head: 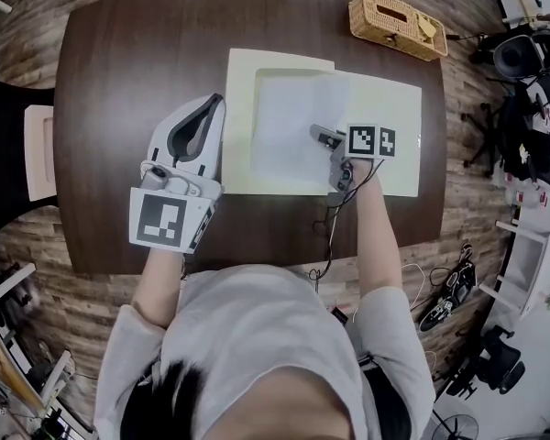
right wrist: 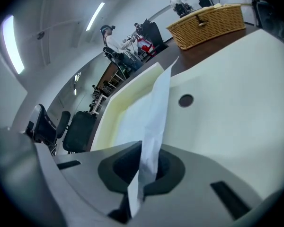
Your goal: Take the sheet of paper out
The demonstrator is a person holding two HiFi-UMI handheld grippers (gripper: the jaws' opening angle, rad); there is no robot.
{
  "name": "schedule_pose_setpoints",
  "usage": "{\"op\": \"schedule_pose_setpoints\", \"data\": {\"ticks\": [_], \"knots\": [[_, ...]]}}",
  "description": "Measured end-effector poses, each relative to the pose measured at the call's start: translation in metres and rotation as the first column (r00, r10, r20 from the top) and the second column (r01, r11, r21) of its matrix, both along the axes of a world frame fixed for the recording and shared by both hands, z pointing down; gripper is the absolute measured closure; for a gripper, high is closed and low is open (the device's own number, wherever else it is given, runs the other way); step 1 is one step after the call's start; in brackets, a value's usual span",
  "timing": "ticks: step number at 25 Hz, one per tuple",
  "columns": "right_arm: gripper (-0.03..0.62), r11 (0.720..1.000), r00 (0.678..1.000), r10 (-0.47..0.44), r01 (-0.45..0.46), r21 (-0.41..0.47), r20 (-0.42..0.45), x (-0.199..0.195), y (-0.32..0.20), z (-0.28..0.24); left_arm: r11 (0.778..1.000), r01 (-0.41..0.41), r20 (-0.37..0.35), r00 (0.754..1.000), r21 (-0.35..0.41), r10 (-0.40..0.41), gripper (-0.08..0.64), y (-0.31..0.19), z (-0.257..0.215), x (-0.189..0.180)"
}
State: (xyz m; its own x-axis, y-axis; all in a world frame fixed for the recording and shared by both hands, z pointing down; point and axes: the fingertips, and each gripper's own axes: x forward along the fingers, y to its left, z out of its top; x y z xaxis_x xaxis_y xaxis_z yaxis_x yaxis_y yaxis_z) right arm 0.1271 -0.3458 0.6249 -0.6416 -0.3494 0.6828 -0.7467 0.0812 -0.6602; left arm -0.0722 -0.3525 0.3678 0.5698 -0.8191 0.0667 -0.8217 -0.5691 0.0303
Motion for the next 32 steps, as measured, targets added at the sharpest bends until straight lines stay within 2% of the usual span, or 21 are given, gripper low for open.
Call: {"op": "schedule_pose_setpoints", "data": {"ticks": [4, 10, 19, 32], "knots": [[0.577, 0.999, 0.999, 0.040, -0.040, 0.015, -0.031, 0.020, 0.003, -0.004, 1.000, -0.002, -0.021, 1.000, -0.015, 0.002, 0.551, 0.003, -0.004, 0.005], [0.578, 0.994, 0.992, 0.096, -0.092, 0.052, -0.081, 0.047, 0.010, -0.013, 1.000, -0.023, 0.001, 1.000, 0.011, 0.023, 0.551, 0.008, -0.005, 0.008], [0.577, 0.973, 0.973, 0.191, -0.170, 0.157, -0.129, 0.085, 0.026, -0.038, 0.999, -0.045, -0.002, 0.999, 0.026, 0.045, 0.551, 0.022, -0.013, 0.020], [0.578, 0.914, 0.949, 0.225, -0.127, 0.384, -0.221, 0.095, 0.054, -0.102, 0.994, -0.080, 0.000, 0.997, 0.070, 0.080, 0.551, 0.056, -0.034, 0.040]]}}
